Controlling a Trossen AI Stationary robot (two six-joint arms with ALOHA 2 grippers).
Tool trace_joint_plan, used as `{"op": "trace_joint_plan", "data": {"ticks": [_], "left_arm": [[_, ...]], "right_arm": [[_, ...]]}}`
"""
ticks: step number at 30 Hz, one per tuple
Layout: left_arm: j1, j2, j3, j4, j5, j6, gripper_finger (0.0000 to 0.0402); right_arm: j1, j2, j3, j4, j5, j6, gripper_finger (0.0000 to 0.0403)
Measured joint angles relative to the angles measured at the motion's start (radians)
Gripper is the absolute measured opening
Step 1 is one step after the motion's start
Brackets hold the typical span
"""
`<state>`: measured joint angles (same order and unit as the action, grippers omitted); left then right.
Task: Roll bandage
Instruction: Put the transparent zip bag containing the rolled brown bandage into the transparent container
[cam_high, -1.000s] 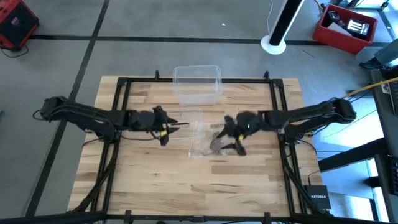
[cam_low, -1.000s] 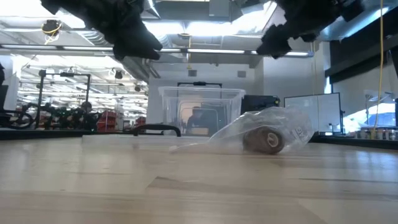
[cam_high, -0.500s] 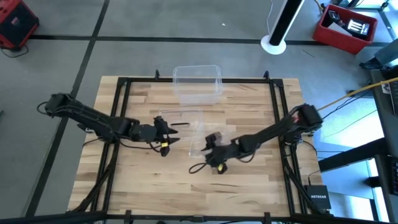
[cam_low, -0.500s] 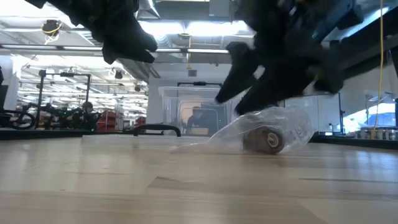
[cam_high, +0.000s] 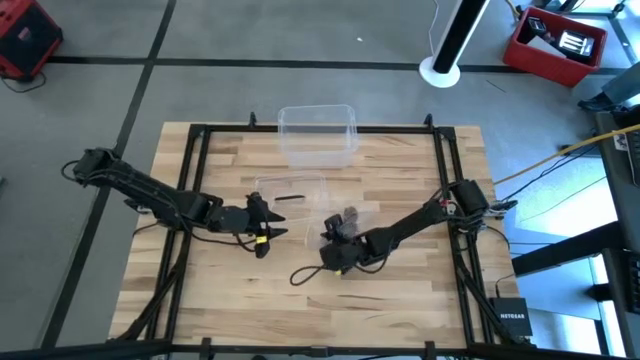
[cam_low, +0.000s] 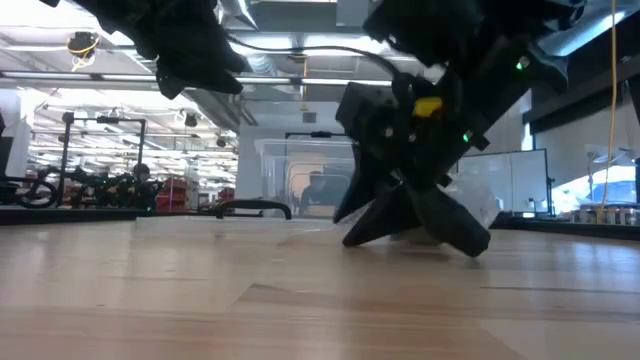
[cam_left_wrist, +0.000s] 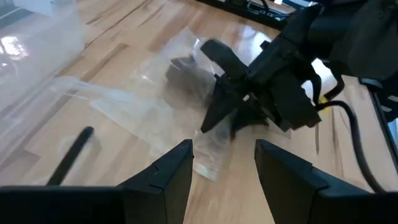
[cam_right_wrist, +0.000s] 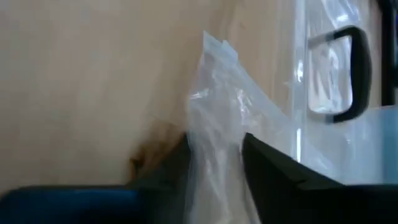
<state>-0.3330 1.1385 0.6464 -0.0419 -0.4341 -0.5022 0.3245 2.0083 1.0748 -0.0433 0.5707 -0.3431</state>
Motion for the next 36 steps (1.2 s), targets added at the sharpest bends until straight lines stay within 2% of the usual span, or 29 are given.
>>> {"op": "trace_joint_plan", "data": {"ticks": [4, 5, 9, 15, 19, 22, 29, 36], "left_arm": [[-0.003, 0.000, 0.000, -0.001, -0.014, 0.003, 0.0166], [-0.003, 0.000, 0.000, -0.001, -0.018, 0.003, 0.0166], [-0.003, 0.000, 0.000, -0.001, -0.023, 0.003, 0.0166], [-0.003, 0.000, 0.000, -0.003, -0.025, 0.020, 0.0166], [-0.003, 0.000, 0.000, -0.001, -0.025, 0.024, 0.0166], [-0.002, 0.000, 0.000, -0.001, -0.026, 0.030, 0.0166], [-0.002, -0.030, 0.000, -0.001, -0.092, 0.110, 0.0166], [-0.001, -0.143, 0.000, 0.002, -0.191, 0.274, 0.0166]], "right_arm": [[0.030, -0.005, -0.002, -0.009, 0.059, 0.007, 0.0028], [0.041, -0.008, -0.003, -0.015, 0.075, 0.015, 0.0015], [0.095, -0.073, -0.006, -0.091, 0.110, 0.129, 0.0009], [0.155, -0.276, -0.005, -0.267, 0.067, 0.359, 0.0005], [0.151, -0.439, -0.005, -0.311, 0.027, 0.445, 0.0006], [0.125, -0.549, -0.005, -0.307, 0.033, 0.446, 0.0004], [-0.016, -0.714, -0.003, -0.235, 0.149, 0.395, 0.0003], [-0.256, -0.706, -0.003, 0.114, 0.138, 0.202, 0.0002]]}}
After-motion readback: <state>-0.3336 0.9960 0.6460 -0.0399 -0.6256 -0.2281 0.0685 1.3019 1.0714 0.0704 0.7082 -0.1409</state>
